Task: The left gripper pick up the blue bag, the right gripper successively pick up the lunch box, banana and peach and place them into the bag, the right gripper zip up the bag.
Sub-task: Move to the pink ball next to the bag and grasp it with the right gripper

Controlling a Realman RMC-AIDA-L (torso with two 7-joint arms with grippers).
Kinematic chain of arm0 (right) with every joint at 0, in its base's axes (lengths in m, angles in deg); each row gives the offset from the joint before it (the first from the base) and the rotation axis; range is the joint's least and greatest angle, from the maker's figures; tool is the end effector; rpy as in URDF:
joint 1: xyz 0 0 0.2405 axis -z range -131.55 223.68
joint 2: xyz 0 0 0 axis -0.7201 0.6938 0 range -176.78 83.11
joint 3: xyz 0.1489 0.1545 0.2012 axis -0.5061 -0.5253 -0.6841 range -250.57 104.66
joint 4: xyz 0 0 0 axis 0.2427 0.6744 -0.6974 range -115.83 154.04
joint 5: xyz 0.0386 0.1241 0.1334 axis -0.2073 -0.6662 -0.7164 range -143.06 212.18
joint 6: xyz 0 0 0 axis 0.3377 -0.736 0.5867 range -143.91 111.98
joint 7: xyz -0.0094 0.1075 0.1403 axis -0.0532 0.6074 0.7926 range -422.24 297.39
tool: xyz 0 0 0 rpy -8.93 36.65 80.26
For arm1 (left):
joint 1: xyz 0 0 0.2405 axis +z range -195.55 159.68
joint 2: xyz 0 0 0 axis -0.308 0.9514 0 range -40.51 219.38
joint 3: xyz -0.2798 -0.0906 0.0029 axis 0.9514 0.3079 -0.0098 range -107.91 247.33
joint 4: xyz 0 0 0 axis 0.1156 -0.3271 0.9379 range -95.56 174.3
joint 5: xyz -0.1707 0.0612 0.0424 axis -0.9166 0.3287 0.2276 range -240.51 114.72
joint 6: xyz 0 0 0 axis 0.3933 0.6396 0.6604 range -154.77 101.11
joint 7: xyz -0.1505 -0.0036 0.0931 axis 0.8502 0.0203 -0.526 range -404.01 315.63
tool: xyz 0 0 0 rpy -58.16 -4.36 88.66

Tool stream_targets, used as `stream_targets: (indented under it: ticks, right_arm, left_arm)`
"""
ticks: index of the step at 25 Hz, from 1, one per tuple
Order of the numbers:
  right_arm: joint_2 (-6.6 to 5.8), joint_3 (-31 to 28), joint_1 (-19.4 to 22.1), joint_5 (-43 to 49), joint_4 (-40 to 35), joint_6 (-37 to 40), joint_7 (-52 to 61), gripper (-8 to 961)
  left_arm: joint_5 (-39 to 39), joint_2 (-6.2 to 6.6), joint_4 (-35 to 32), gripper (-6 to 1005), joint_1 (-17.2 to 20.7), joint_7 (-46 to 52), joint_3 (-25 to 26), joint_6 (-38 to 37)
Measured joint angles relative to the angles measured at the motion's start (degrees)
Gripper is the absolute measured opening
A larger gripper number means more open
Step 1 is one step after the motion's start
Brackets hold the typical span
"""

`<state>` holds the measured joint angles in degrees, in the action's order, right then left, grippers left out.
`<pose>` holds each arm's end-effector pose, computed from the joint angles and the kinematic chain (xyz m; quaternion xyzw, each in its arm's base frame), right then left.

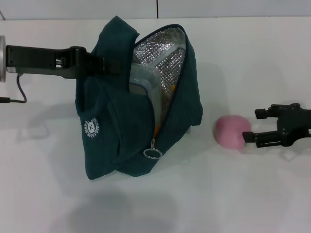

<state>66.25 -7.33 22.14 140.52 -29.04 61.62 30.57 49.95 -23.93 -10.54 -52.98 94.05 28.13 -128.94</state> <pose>0.2909 0.3390 -0.0353 -0.9528 0.2378 0.1249 0.1416 -0.2192 0.3568 0.0168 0.8216 0.5188 0.2351 0.0215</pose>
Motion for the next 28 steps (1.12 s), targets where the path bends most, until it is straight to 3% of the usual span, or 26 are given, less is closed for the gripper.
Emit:
stream_targets:
  ticks: [7,18,28]
  right_arm:
    - [1.66,-0.04,-1.99,4.82,0.23,-0.91,0.03,856]
    - [1.87,0.13,-3.25,5.48,0.22,-1.24,-0.15,428]
    - [1.52,-0.15,-3.58,5.09,0.44,-0.18,-0.38,213]
  left_arm:
    - [0.00,0.14,0.00,30,-0.10,-0.10,-0.02,0.00]
    - [-0.02,0.17,-0.01,30,-0.20,-0.20,0.01,0.00]
    - [-0.09,0.17,-0.08,31,-0.28,-0.13,0.01,0.00]
